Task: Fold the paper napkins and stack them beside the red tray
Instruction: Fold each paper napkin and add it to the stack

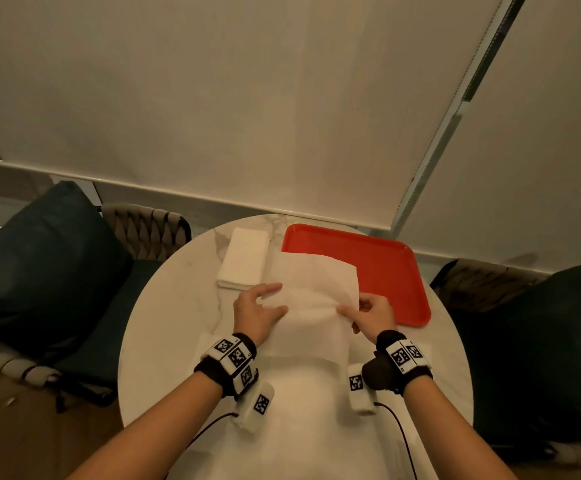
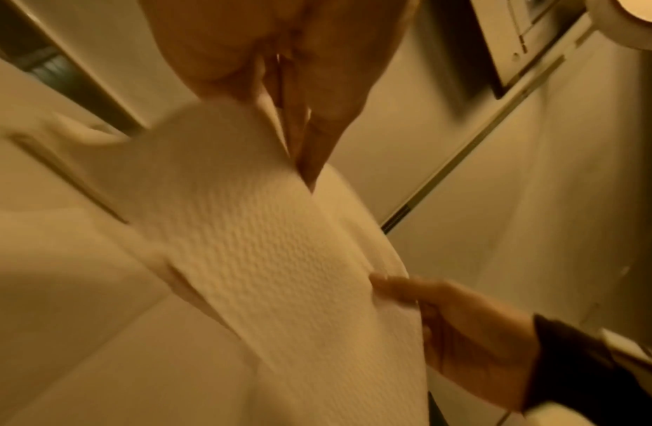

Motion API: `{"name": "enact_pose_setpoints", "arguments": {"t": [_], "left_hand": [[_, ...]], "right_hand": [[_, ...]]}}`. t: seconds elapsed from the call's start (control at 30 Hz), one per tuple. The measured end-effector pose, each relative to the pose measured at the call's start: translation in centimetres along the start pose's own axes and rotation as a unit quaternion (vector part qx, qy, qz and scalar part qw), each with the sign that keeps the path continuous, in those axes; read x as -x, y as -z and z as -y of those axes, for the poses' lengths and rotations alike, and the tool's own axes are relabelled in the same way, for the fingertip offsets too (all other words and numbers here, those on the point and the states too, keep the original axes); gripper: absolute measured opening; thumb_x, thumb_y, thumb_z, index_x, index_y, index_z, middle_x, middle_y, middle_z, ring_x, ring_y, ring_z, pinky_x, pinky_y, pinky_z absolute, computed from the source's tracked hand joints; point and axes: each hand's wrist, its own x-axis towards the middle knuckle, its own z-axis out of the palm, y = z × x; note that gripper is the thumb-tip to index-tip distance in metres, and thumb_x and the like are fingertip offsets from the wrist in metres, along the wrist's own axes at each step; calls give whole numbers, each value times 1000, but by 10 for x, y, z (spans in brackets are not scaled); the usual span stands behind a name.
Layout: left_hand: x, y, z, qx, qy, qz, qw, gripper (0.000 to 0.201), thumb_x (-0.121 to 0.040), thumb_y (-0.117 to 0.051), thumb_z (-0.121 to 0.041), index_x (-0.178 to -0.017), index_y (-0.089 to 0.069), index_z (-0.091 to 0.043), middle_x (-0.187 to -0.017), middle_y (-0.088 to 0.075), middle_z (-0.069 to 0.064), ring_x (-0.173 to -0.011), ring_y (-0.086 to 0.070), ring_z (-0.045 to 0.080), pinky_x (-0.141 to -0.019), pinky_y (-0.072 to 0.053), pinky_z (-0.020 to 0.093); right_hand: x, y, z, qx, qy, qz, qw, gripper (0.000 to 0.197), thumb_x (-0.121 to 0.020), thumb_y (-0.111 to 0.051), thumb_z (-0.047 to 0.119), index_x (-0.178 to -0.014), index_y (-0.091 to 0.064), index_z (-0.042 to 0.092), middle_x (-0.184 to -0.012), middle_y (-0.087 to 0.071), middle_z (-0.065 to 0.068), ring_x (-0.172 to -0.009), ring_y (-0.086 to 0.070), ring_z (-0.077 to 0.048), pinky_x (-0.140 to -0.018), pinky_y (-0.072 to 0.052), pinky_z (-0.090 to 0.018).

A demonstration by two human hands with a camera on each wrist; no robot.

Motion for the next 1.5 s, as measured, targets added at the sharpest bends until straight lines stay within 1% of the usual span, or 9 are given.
{"name": "enact_pose_setpoints", "arguments": {"t": [0.27,0.4,0.63,0.77,0.93,1.03,1.27,1.37,1.5], "left_hand": [[7,8,-2,-31,-68,-2,997,51,-68,-84,-9,-114,-68,-19,-113,-60,-17,-110,-51,-3,-99,-36,18],[11,4,-5,-38,-114,15,993,51,-72,-79,-6,-118,-66,-22,-116,-59,-21,-108,-47,-21,-101,-41,22],[26,-15,-19,-73,-201,67,975,64,-74,-79,-9,-132,-55,-21,-134,-53,-12,-125,-43,-6,-104,-28,3],[24,-12,-27,-53,-204,62,976,71,-72,-75,0,-136,-51,-20,-138,-51,-10,-130,-43,0,-110,-31,13],[16,15,-42,-13,-185,112,976,69,-69,-72,8,-128,-59,-24,-133,-55,-14,-127,-44,-5,-111,-35,23],[9,40,-53,-17,-173,207,963,64,-69,-72,11,-122,-64,-25,-127,-60,-18,-123,-48,-5,-105,-39,19],[-5,59,-75,-77,-210,323,920,76,-68,-77,9,-131,-56,-28,-134,-54,-22,-128,-45,-2,-106,-31,10],[-8,58,-76,-40,-210,318,924,86,-67,-81,7,-140,-45,-22,-140,-50,-13,-124,-52,8,-103,-40,20],[-7,63,-68,27,-135,234,962,86,-63,-85,3,-137,-47,-22,-121,-66,-2,-102,-68,17,-86,-56,32]], "right_hand": [[0,0,-2,-14,9,8,1000,15,-75,-80,15,-82,-70,25,-88,-74,-3,-81,-70,-23,-72,-59,-38],[3,-6,7,-41,39,6,998,28,-77,-77,10,-102,-68,17,-88,-73,-9,-77,-69,-29,-60,-58,-37],[13,-30,35,-85,103,31,991,45,-79,-73,6,-116,-55,21,-61,-55,-3,-54,-52,-16,-48,-46,-25],[16,-28,46,-96,141,22,985,41,-78,-71,5,-111,-58,25,-56,-52,5,-52,-48,-10,-54,-44,-20],[13,0,39,-70,118,-36,990,55,-70,-83,19,-116,-53,28,-102,-66,10,-89,-63,-8,-77,-52,-22],[9,24,34,-32,121,-54,991,70,-66,-85,32,-126,-48,34,-104,-58,8,-90,-55,-11,-79,-48,-28],[16,27,51,70,132,228,962,54,-75,-79,30,-123,-57,38,-118,-64,18,-108,-59,1,-92,-48,-29],[20,18,50,-14,104,239,965,39,-78,-76,9,-116,-66,13,-111,-71,-1,-102,-68,-14,-88,-53,-28],[26,18,49,-86,45,221,970,35,-78,-74,5,-112,-67,13,-103,-73,-11,-94,-71,-27,-81,-58,-37]]}}
